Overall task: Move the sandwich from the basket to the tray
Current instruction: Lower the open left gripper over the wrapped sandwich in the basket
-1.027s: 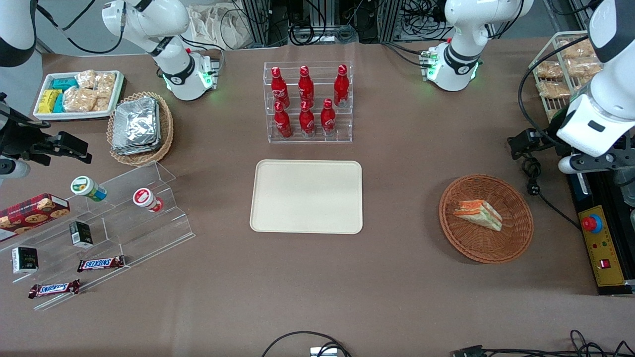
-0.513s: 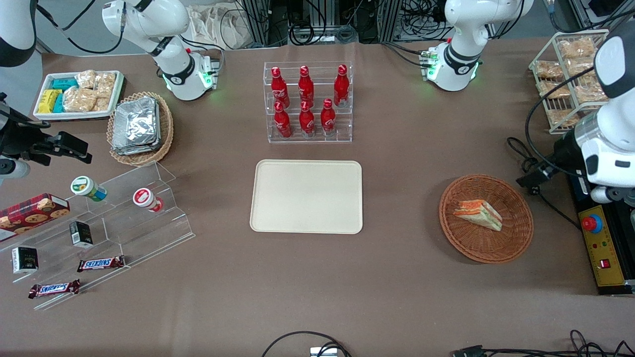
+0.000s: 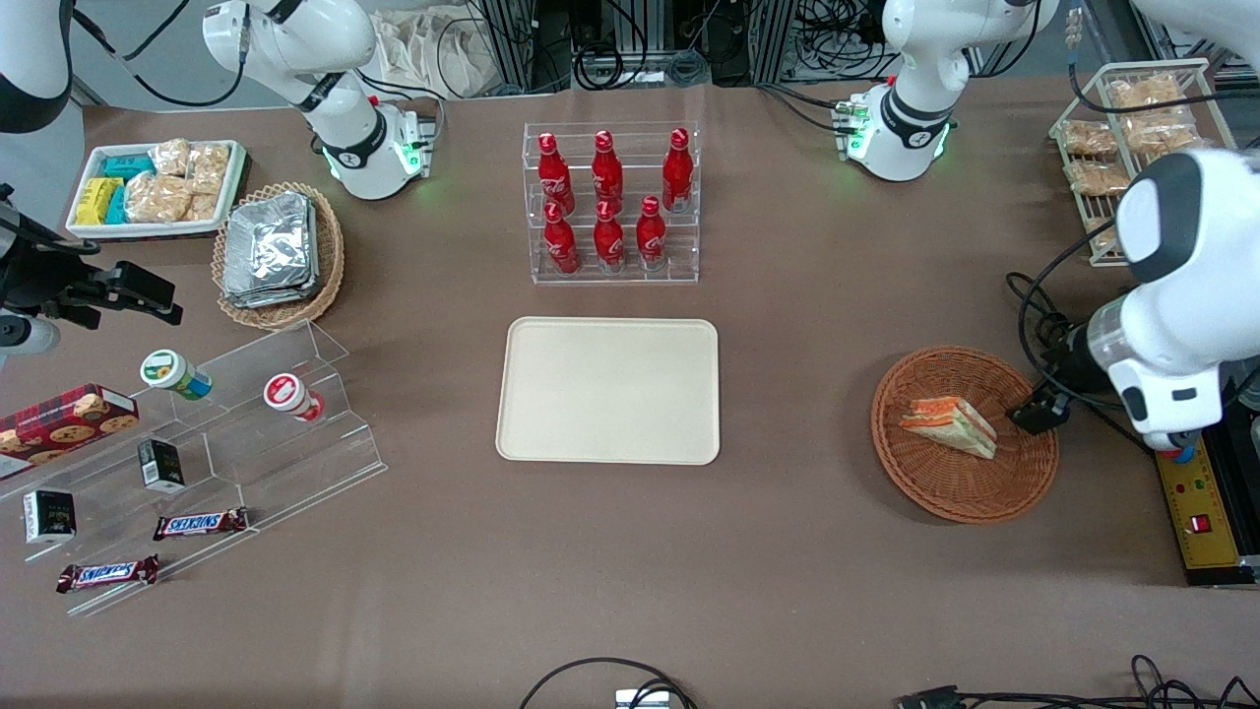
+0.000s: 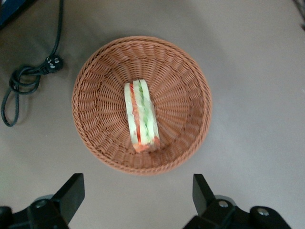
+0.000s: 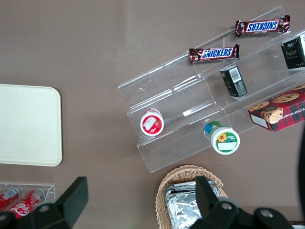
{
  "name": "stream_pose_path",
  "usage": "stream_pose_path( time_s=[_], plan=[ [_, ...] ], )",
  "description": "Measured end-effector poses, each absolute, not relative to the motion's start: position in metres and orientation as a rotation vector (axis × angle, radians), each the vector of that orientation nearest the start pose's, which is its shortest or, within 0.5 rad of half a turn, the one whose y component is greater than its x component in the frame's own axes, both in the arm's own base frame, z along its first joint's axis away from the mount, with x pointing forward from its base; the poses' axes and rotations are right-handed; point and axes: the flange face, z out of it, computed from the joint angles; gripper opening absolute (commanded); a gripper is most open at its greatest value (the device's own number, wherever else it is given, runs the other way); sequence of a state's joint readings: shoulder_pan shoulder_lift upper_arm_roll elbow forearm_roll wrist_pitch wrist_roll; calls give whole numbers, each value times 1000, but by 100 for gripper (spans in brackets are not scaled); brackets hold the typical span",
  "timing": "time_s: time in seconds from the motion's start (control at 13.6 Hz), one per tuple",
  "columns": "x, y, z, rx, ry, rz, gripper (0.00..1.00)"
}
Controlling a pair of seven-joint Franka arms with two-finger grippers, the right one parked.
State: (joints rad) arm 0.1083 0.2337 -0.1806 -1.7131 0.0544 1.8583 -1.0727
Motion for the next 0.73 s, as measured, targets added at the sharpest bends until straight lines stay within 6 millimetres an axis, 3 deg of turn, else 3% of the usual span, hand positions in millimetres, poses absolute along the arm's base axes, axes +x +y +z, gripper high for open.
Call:
stream_pose_path(
  time_s=[0.22,0.73],
  plan=[
    [623,-33,397,-2604,-1599,101,100],
    [602,-38,327,-2525,-1719,107,100]
  ],
)
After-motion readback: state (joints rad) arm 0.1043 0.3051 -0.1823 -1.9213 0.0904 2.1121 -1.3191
